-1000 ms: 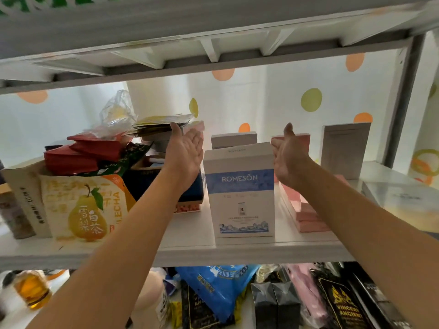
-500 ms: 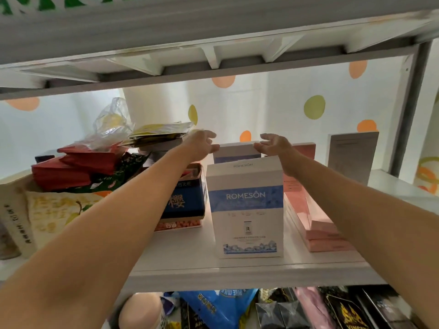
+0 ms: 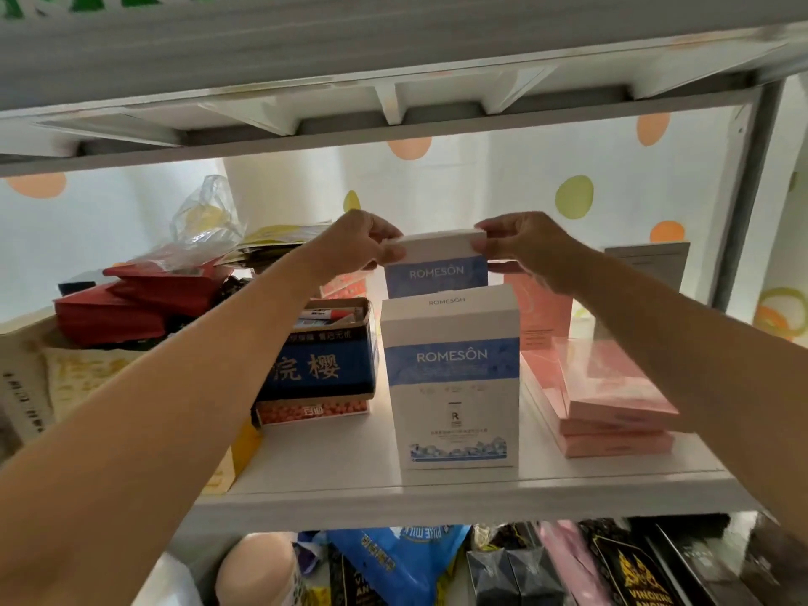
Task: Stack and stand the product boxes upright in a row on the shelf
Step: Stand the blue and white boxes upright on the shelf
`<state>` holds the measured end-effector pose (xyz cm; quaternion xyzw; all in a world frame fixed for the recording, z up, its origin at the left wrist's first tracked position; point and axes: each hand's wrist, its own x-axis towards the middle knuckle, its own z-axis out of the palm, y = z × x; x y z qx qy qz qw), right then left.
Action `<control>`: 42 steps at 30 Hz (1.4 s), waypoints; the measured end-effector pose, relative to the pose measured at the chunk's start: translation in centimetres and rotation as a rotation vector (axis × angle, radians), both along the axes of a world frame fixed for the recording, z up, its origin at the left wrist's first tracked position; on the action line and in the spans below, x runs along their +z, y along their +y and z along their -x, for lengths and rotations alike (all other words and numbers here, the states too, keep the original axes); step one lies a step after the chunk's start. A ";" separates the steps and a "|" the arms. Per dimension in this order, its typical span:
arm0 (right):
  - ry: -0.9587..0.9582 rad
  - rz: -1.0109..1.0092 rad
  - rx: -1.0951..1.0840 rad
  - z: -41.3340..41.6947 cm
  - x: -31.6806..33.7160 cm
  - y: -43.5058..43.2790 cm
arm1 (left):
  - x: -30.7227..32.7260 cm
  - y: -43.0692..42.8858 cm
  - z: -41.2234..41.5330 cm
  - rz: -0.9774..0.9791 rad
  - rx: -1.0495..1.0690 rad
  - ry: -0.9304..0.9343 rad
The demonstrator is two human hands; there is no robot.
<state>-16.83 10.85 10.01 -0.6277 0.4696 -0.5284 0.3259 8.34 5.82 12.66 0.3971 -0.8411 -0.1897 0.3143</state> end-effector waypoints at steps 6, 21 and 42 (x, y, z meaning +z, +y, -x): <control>0.063 -0.019 0.046 0.7 0.2 3.2 | 0.5 4.0 -0.7 -0.096 -0.031 0.017; -0.259 -0.081 -0.037 -1.6 -7.1 6.3 | -5.2 7.9 -0.6 -0.459 0.115 0.583; -0.307 -0.019 0.022 -6.7 -16.6 10.5 | -19.5 13.6 1.9 -0.449 -0.035 0.786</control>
